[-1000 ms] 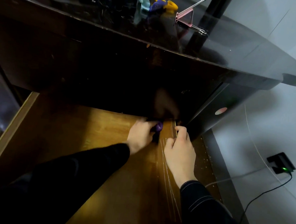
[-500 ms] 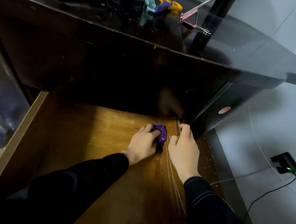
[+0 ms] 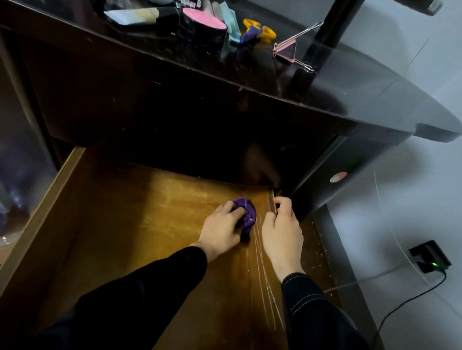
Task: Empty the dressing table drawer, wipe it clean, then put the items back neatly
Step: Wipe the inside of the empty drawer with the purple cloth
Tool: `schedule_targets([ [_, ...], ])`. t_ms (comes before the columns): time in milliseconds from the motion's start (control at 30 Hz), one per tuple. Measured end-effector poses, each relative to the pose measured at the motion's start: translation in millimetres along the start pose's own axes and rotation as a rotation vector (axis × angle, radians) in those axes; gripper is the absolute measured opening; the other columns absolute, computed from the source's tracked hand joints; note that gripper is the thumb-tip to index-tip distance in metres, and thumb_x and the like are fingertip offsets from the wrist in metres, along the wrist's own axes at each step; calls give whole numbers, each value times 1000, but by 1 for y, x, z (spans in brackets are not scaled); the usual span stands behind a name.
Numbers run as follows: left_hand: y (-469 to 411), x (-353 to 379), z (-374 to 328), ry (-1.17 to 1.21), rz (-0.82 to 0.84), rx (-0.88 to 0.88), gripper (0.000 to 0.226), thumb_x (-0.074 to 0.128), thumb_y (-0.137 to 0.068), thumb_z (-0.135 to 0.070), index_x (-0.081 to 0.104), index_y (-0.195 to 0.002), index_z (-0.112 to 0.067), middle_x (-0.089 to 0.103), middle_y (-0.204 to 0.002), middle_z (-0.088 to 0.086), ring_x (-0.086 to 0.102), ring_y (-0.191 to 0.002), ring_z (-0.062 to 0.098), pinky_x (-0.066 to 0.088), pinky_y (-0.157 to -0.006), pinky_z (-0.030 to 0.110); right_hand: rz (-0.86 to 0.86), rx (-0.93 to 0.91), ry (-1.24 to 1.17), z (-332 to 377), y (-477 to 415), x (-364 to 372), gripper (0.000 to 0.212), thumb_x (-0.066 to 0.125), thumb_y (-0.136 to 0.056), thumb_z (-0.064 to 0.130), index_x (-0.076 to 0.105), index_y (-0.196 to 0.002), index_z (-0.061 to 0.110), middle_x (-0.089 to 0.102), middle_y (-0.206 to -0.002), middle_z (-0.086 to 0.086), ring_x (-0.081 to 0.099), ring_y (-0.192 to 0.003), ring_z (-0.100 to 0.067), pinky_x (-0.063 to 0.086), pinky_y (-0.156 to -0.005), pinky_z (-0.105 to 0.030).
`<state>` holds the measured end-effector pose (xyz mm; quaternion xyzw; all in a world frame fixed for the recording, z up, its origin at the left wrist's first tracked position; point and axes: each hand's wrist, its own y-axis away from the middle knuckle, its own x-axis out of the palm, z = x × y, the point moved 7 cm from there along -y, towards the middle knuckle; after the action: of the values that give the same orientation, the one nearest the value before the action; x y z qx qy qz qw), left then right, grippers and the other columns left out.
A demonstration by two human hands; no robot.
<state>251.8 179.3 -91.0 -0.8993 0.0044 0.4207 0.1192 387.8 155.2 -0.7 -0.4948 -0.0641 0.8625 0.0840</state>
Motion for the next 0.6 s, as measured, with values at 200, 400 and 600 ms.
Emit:
schedule_targets([
  [200,-21,-18,-13,379,-60,-193,37,69,-82,-16,68,-118,-25,60,-112,-2,61,-102,22,44,-88,25,5,53,-131,-4,4,-2,29,38,-105,23,46,-131,31,65,-112,-4,63,-78,-17,55,-70,-42],
  [400,-17,-24,-25,406,-177,-41,44,68,-81,-9,65,-121,-26,59,-112,-8,55,-105,15,44,-94,22,-26,78,-160,-7,3,-3,28,36,-105,24,49,-126,36,65,-112,3,62,-89,-16,50,-73,-37],
  [600,-21,-13,-9,226,34,-156,35,68,-85,-22,65,-120,-23,63,-113,3,64,-102,25,51,-86,28,-14,82,-130,-8,2,-1,28,35,-105,25,47,-128,37,68,-108,-3,65,-84,-20,48,-67,-35],
])
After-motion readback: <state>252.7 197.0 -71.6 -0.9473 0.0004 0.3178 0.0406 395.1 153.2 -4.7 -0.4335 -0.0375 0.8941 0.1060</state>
